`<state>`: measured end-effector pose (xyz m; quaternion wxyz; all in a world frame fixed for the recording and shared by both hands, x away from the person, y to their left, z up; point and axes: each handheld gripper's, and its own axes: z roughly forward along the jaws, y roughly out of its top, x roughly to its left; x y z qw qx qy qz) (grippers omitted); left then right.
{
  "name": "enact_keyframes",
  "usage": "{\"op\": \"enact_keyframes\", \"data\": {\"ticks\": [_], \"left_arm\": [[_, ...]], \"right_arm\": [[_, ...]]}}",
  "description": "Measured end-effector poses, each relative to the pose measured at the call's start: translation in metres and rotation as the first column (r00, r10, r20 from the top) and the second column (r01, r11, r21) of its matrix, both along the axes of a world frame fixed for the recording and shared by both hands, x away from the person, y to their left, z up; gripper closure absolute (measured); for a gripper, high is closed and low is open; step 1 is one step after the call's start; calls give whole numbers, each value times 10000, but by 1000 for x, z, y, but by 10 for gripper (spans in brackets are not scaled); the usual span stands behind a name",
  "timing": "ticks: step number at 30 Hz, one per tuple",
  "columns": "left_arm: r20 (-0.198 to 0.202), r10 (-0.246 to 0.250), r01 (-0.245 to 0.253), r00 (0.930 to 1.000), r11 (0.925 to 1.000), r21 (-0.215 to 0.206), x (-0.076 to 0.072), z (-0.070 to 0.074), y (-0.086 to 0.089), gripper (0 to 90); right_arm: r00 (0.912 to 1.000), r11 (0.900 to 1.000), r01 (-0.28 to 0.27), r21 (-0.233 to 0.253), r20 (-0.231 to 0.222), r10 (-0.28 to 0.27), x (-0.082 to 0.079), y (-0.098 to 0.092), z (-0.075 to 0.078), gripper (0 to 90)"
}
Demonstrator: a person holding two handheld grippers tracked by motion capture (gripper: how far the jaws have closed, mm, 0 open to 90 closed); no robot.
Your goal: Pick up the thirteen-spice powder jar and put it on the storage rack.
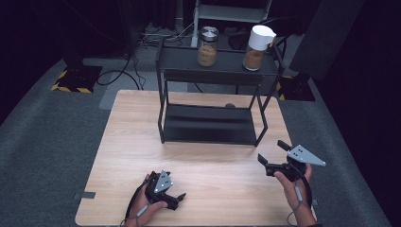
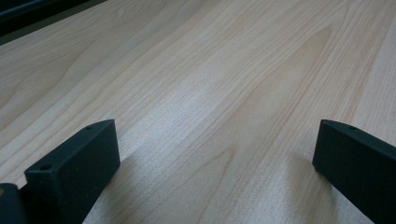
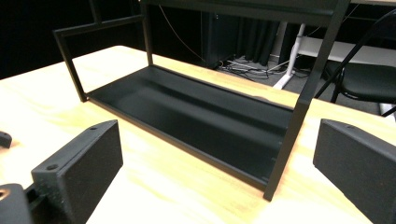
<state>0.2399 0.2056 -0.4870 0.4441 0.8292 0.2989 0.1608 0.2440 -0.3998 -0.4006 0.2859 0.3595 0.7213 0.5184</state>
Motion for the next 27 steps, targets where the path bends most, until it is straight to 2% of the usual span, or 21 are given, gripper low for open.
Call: {"op": "enact_keyframes", "data": {"ticks": [8,10,27], "left_arm": [[-2,2,-2,10000,10000,2,0,0,0,3],[0,0,0,10000,10000,1,0,0,0,4],[6,13,-13,10000,10000,1,0,0,0,3]], "right_arm": [[9993,9999,-47,-160,-370,41,-2,1,-12,13],[9991,9995,57,-326,-423,-71,-5,2,-16,14],[9891,9987,379,-331,-1408,-422,-17,-7,-52,15]]}}
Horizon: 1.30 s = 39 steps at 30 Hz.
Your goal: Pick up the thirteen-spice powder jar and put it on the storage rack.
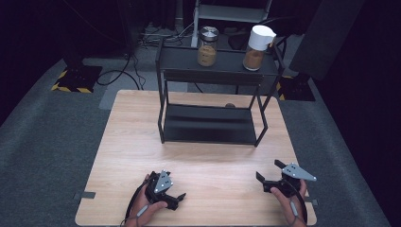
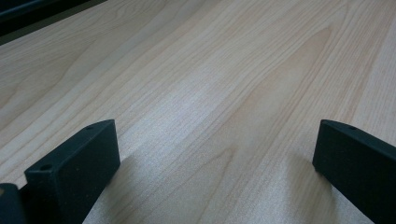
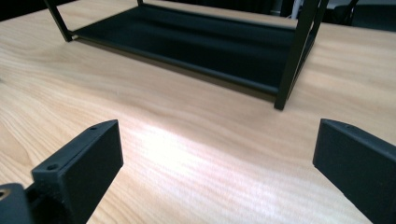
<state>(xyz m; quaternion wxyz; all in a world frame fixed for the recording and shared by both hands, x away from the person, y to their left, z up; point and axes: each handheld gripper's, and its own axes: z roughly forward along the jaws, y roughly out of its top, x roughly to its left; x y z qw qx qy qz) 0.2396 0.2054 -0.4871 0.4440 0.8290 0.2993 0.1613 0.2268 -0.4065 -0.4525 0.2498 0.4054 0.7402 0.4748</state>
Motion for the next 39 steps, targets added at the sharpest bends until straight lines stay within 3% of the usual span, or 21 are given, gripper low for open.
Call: {"op": "enact_keyframes", "data": {"ticks": [10,19,26,31,39], "left_arm": [[-1,6,-6,10000,10000,-3,0,0,0,3],[-4,-11,11,10000,10000,3,0,0,0,3],[1,-31,31,10000,10000,10,1,0,0,4],[-3,-29,29,10000,10000,7,1,0,0,3],[3,-41,41,10000,10000,5,1,0,0,3]], "right_arm": [[9986,9995,57,-300,-527,-72,-3,-1,-11,19],[9899,9980,364,-524,-1354,-432,-3,-3,-22,21],[9888,9964,477,-698,-1377,-570,-5,-1,-28,22],[9906,9929,478,-1092,-1227,-612,-7,5,-28,22],[9902,9926,541,-1086,-1227,-674,-7,6,-28,21]]}}
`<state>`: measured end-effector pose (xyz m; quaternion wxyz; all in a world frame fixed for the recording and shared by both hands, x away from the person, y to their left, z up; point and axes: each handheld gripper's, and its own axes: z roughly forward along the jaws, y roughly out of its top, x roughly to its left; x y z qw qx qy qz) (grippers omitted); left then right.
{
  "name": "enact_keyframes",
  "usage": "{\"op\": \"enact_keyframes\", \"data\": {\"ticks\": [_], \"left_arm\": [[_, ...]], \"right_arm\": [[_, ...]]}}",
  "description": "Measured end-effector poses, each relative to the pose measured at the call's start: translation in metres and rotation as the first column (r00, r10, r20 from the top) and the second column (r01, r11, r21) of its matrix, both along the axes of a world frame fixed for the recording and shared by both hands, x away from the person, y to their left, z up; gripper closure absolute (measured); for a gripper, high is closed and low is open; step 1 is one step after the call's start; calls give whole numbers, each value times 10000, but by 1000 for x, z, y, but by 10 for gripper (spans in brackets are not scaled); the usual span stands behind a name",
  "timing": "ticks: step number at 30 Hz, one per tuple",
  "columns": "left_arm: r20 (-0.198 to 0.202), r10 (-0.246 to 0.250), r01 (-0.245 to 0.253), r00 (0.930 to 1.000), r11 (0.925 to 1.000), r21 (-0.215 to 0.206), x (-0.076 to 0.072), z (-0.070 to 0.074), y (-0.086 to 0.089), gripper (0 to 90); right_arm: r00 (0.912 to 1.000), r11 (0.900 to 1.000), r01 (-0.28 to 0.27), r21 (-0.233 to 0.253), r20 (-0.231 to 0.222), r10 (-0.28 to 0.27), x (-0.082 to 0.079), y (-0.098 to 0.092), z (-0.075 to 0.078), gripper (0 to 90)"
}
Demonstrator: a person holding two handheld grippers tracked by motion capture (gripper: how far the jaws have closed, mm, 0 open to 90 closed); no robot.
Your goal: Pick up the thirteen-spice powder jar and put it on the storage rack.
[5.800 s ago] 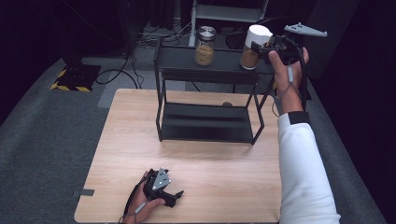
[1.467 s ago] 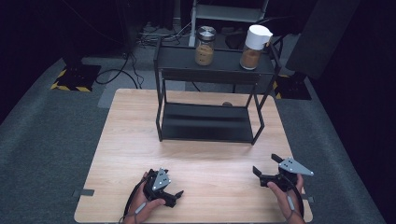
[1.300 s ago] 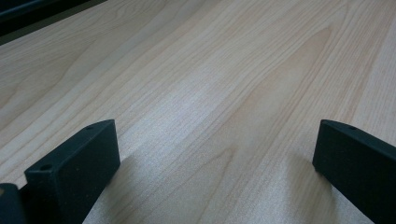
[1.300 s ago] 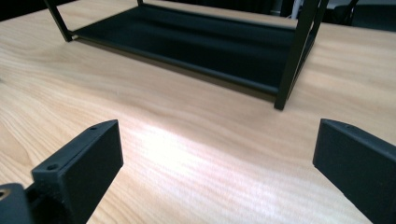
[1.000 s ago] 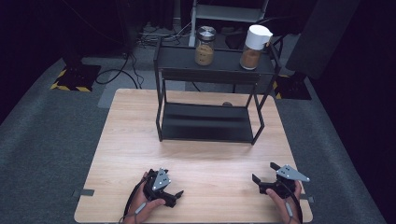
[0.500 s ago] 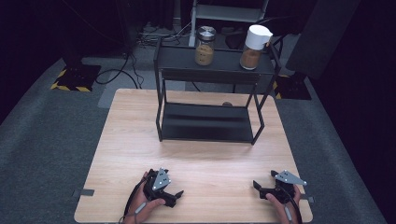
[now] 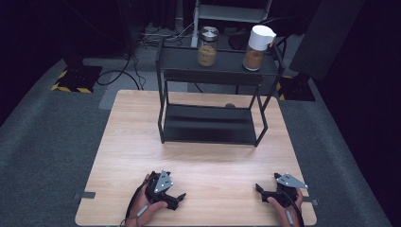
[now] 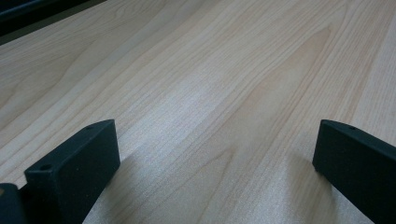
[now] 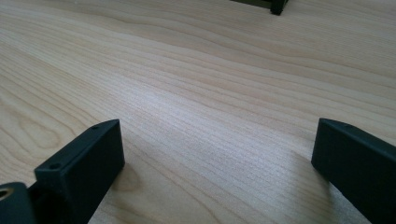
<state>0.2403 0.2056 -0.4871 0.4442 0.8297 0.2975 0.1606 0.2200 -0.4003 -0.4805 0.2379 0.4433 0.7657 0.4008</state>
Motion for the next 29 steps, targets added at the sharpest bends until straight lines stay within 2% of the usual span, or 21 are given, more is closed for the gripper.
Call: {"op": "enact_keyframes", "data": {"ticks": [25,29], "left_arm": [[2,7,-7,10000,10000,-2,0,0,0,3],[-7,42,-42,10000,10000,-3,0,0,0,3]], "right_arm": [[9998,9998,216,16,-11,-216,-1,2,0,20],[9999,9999,101,42,-33,-101,0,1,0,10]]}}
